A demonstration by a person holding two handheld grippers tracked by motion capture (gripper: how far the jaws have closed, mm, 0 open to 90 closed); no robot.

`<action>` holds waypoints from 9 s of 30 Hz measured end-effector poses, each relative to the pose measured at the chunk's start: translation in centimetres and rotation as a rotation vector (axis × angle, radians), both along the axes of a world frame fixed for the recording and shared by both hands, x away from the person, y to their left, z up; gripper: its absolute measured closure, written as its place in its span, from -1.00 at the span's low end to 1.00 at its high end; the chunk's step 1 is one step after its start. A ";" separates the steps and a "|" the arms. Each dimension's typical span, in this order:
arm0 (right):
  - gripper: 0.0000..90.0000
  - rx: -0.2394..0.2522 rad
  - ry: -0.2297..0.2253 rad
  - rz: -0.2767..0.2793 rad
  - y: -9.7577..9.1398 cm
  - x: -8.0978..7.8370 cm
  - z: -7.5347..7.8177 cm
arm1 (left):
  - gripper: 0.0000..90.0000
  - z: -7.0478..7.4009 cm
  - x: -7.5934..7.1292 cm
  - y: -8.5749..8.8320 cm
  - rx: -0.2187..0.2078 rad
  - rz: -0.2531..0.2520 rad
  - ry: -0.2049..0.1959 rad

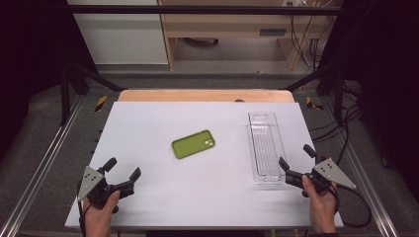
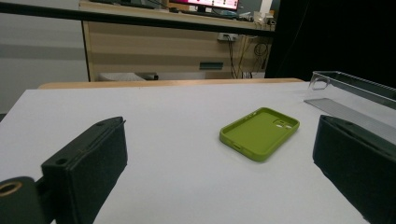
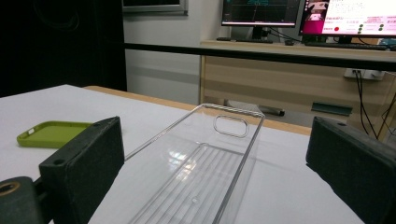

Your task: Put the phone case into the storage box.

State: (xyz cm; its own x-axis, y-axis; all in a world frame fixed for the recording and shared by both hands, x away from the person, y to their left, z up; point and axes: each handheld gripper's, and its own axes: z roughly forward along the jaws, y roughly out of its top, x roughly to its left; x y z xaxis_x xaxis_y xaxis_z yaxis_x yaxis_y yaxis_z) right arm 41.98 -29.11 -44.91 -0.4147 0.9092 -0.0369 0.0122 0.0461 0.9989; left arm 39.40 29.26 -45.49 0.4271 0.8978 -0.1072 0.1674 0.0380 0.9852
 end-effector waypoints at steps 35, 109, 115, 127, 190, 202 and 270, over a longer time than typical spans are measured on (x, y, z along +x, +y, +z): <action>-0.94 0.013 0.027 -0.017 0.8 -0.5 -0.3 | -0.93 2.6 9.9 -11.8 0.356 -0.257 0.267; -0.93 -0.031 0.055 -0.026 0.8 -0.9 -0.9 | 1.00 -0.8 8.7 -9.9 0.447 -0.333 0.631; -0.93 -0.031 0.055 -0.024 0.9 -0.9 -0.9 | 1.00 -0.8 6.7 -8.9 0.451 -0.362 0.638; -0.93 -0.036 0.054 -0.028 0.9 -1.1 -1.0 | 1.00 -0.8 3.3 -7.2 0.456 -0.401 0.639; -0.93 -0.007 0.052 -0.026 0.5 -1.4 -1.0 | -0.89 1.9 4.6 -6.1 0.512 -0.340 0.457; -0.93 -0.017 0.053 -0.016 0.8 -1.2 -1.0 | -0.89 -0.2 4.7 -6.6 0.541 -0.418 0.518; -0.95 -0.037 0.047 -0.011 1.9 -1.8 0.0 | -0.64 -1.4 2.7 -10.3 0.378 -0.221 0.152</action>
